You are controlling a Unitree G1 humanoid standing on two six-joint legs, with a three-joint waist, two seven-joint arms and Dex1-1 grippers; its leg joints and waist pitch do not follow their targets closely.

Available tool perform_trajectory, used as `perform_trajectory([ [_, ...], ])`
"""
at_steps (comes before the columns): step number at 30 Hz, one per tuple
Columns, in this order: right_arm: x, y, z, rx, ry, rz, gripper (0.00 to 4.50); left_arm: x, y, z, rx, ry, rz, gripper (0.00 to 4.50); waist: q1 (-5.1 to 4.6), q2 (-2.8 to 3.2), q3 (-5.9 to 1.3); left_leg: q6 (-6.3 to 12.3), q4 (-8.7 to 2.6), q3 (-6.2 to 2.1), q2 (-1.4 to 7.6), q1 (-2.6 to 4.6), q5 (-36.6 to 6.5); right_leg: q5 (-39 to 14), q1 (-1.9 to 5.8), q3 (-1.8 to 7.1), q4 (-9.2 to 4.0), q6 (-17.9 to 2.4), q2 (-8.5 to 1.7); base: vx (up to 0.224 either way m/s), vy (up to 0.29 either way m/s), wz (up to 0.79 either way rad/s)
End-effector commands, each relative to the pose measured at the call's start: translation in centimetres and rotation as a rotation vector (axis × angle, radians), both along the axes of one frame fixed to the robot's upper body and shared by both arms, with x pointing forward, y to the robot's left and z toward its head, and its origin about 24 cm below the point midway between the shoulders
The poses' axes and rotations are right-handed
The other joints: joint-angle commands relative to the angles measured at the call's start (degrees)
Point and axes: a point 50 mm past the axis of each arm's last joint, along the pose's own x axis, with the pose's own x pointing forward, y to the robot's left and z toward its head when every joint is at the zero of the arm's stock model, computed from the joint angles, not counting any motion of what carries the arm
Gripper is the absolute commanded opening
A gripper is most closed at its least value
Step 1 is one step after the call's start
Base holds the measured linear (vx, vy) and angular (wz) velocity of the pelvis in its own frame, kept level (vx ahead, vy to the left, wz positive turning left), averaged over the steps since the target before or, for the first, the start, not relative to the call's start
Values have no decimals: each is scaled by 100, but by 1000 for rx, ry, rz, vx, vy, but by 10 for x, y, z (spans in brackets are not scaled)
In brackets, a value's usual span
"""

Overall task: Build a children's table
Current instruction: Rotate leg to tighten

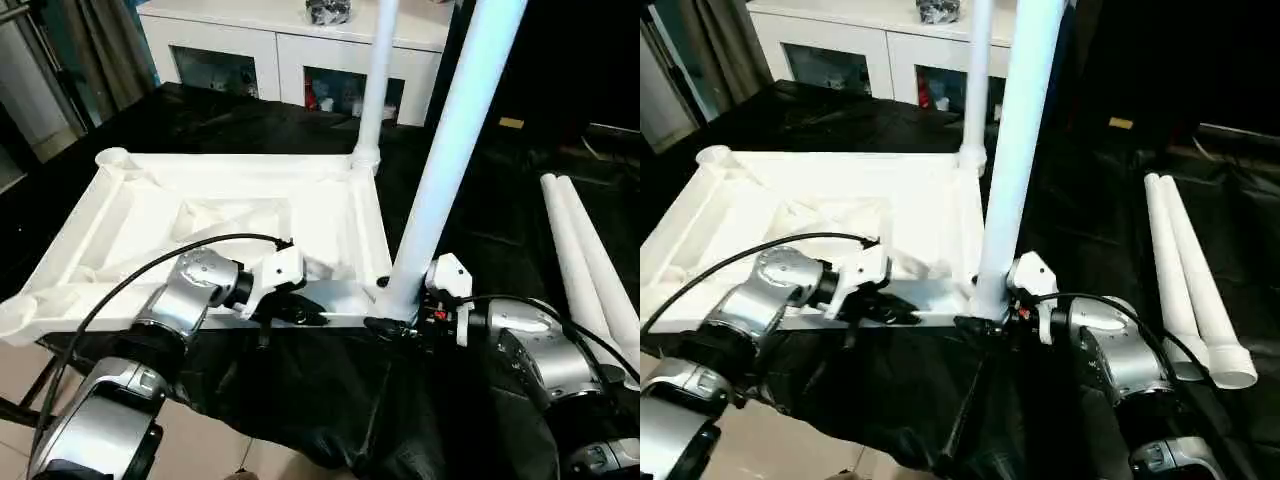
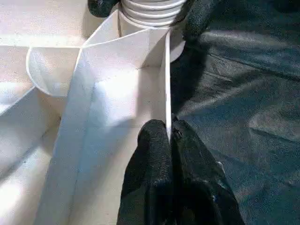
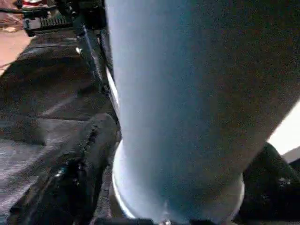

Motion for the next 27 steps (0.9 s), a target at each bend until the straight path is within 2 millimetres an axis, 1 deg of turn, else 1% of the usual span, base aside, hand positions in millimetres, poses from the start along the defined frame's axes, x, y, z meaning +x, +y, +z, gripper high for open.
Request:
perform_trajectory([
  [1, -2, 11, 0, 5, 9, 45, 323, -5, -7, -4, 0, 33, -63, 0, 6, -41, -354, 474, -328, 26, 142, 5, -807, -692, 316, 228, -327, -1452, -335, 0, 0, 0],
  [2, -3, 12, 0, 18, 17, 39, 316, -5, -7, -4, -1, 34, -61, 0, 8, -47, -357, 473, -329, 23, 139, 4, -801, -651, 326, 228, -318, -1470, -333, 0, 0, 0],
  [3, -4, 13, -2, 34, 26, 25, 308, -5, -8, -4, -5, 36, -52, 0, 12, -12, -354, 467, -332, 21, 137, 7, -820, -628, 326, 225, -322, -1488, -330, 0, 0, 0],
  [5, -5, 14, -3, 42, 30, 7, 300, -4, -9, -5, -11, 36, -39, 0, 17, -34, -359, 445, -331, 20, 141, 12, -827, -589, 332, 226, -314, -1503, -332, 0, 0, 0],
  [6, -6, 14, -5, 50, 37, -17, 300, -4, -10, -5, -20, 39, -28, 0, 19, -8, -359, 432, -331, 18, 138, 13, -844, -603, 330, 225, -315, -1510, -336, 0, 0, 0],
  [7, -6, 15, -7, 51, 40, -48, 281, -2, -12, -5, -25, 35, -3, 0, 17, -6, -356, 404, -337, 15, 139, 18, -893, -648, 333, 225, -323, -1507, -336, 0, 0, 0],
  [8, -6, 15, -8, 51, 41, -52, 277, -2, -13, -5, -26, 34, 0, 0, 11, -11, -349, 389, -341, 21, 139, 18, -916, -674, 327, 229, -332, -1498, -332, 0, 0, 0],
  [9, -4, 16, -11, 49, 36, -120, 277, 1, -16, -6, -27, 28, 50, 0, 1, -7, -340, 355, -347, 19, 139, 17, -954, -730, 318, 231, -336, -1487, -333, 0, 0, 0],
  [10, -4, 16, -11, 49, 36, -120, 274, 1, -16, -6, -27, 28, 50, 0, -5, -15, -317, 289, -371, 11, 126, 35, -1151, -1104, 316, 225, -390, -1414, -345, 0, 0, 0],
  [11, -3, 17, -14, 47, 32, -167, 273, 4, -18, -7, -25, 23, 84, 0, -16, -25, -311, 223, -380, 11, 117, 41, -1277, -1436, 316, 233, -421, -1310, -351, 0, 0, 0],
  [12, 2, 17, -18, 26, 19, -259, 273, 8, -23, -7, -38, 10, 147, 0, -12, -28, -303, 193, -391, 1, 118, 45, -1336, -1594, 313, 233, -438, -1264, -360, 0, 0, 0],
  [13, 2, 17, -18, 26, 19, -259, 272, 8, -23, -7, -38, 10, 147, 0, -23, -22, -287, 148, -405, -1, 119, 48, -1384, -1776, 290, 235, -459, -1202, -358, 0, 0, 0],
  [14, 11, 17, -23, -7, -12, -424, 272, 14, -34, -7, -54, -8, 230, 0, -40, -25, -275, 54, -419, -15, 116, 67, -1537, -2248, 270, 233, -510, -1026, -370, 0, 0, 0],
  [15, 15, 16, -26, -19, -19, -512, 272, 16, -40, -7, -62, -15, 267, 0, -42, -16, -281, 17, -416, -20, 112, 87, -1546, -2295, 256, 236, -518, -1012, -375, 0, 0, 0],
  [16, 21, 16, -28, -30, -28, -627, 272, 19, -49, -7, -72, -22, 308, 0, -62, 1, -288, -45, -418, -30, 93, 86, -1566, -2407, 245, 238, -527, -961, -371, 0, 0, 0],
  [17, 21, 16, -28, -30, -28, -627, 272, 19, -49, -7, -72, -22, 308, 0, -57, -14, -297, -42, -416, -26, 96, 98, -1542, -2348, 252, 238, -540, -946, -364, 0, 0, 0],
  [18, 25, 17, -30, -28, -23, -724, 272, 20, -59, -6, -85, -33, 348, 0, -65, -7, -292, -12, -410, -17, 93, 78, -1469, -2112, 251, 248, -519, -982, -346, 0, 0, 0],
  [19, 29, 20, -30, -24, -18, -791, 271, 21, -68, -6, -101, -36, 371, 0, -79, 33, -289, 0, -413, -15, 81, 73, -1531, -2087, 252, 240, -530, -976, -331, 0, 0, 0],
  [20, 31, 24, -30, -23, -19, -828, 271, 20, -75, -5, -115, -48, 373, 0, -84, 13, -298, 21, -407, -15, 68, 63, -1522, -2081, 265, 236, -522, -966, -331, 0, 0, 0],
  [21, 32, 28, -29, -24, -25, -840, 271, 19, -80, -4, -125, -53, 367, 0, -66, 11, -305, 41, -402, -19, 59, 61, -1470, -2080, 273, 233, -523, -942, -332, 0, 0, 0],
  [22, 33, 34, -27, -26, -41, -845, 271, 17, -88, -4, -140, -59, 349, 0, -56, 40, -326, 111, -385, -9, 59, 57, -1330, -1898, 278, 245, -513, -947, -332, 0, 0, 0],
  [24, 33, 34, -27, -26, -41, -845, 271, 17, -88, -4, -140, -60, 348, 0, -35, 47, -336, 164, -381, -4, 58, 42, -1216, -1721, 284, 244, -495, -958, -326, 0, 0, 0],
  [25, 34, 36, -25, -27, -64, -829, 271, 15, -90, -4, -142, -68, 320, 0, -37, 68, -342, 205, -373, -2, 57, 29, -1167, -1577, 290, 242, -484, -981, -323, 0, 0, 0],
  [26, 34, 36, -25, -27, -64, -829, 271, 15, -90, -4, -142, -68, 320, 0, -36, 69, -352, 242, -371, -6, 56, 13, -1102, -1443, 309, 237, -463, -1002, -322, 0, 0, 0],
  [27, 33, 36, -23, -18, -76, -816, 306, 14, -89, -4, -140, -69, 304, 0, -34, 90, -356, 257, -368, -7, 59, 13, -1076, -1384, 310, 237, -457, -1017, -324, 0, 0, 0],
])
